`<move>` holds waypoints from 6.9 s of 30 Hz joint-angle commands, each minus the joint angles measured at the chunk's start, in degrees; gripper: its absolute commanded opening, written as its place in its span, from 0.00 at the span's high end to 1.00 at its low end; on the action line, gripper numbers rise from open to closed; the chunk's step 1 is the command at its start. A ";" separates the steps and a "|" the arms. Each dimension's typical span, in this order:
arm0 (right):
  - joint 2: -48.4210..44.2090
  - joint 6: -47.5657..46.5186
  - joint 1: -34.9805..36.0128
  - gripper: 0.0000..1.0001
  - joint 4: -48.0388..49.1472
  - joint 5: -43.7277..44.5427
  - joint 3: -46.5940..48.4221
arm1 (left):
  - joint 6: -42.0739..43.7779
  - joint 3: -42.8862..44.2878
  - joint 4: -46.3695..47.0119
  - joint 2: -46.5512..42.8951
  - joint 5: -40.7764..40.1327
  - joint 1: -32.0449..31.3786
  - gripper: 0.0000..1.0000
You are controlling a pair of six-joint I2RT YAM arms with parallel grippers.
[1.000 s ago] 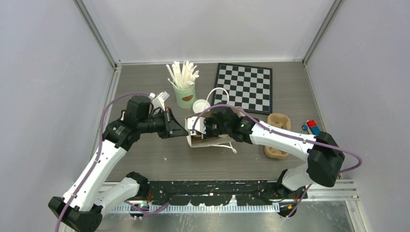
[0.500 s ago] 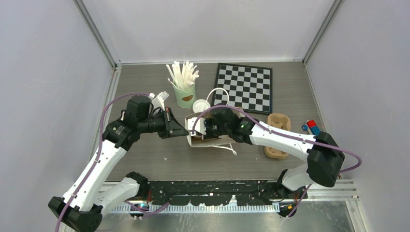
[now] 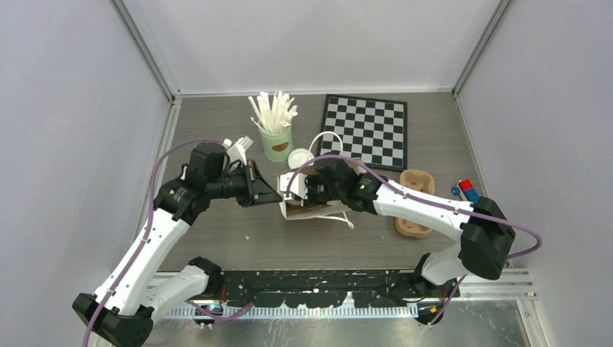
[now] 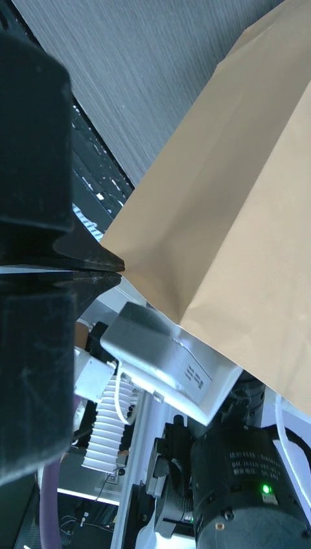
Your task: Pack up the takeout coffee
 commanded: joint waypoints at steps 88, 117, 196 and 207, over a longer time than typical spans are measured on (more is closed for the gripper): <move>-19.31 31.96 -7.81 0.67 -2.27 17.37 19.72 | -18.67 15.21 -9.91 12.13 -8.17 4.88 0.99; -25.59 63.26 -7.92 0.10 -23.92 29.00 23.19 | 12.72 37.65 -15.07 25.27 -39.34 11.65 0.03; -43.29 62.17 -7.90 0.10 -41.56 40.90 20.58 | -0.88 44.82 3.91 15.99 -33.45 17.56 1.00; -44.86 61.63 -7.91 0.10 -44.25 40.16 23.08 | -14.97 40.55 11.94 11.47 -16.07 17.07 1.00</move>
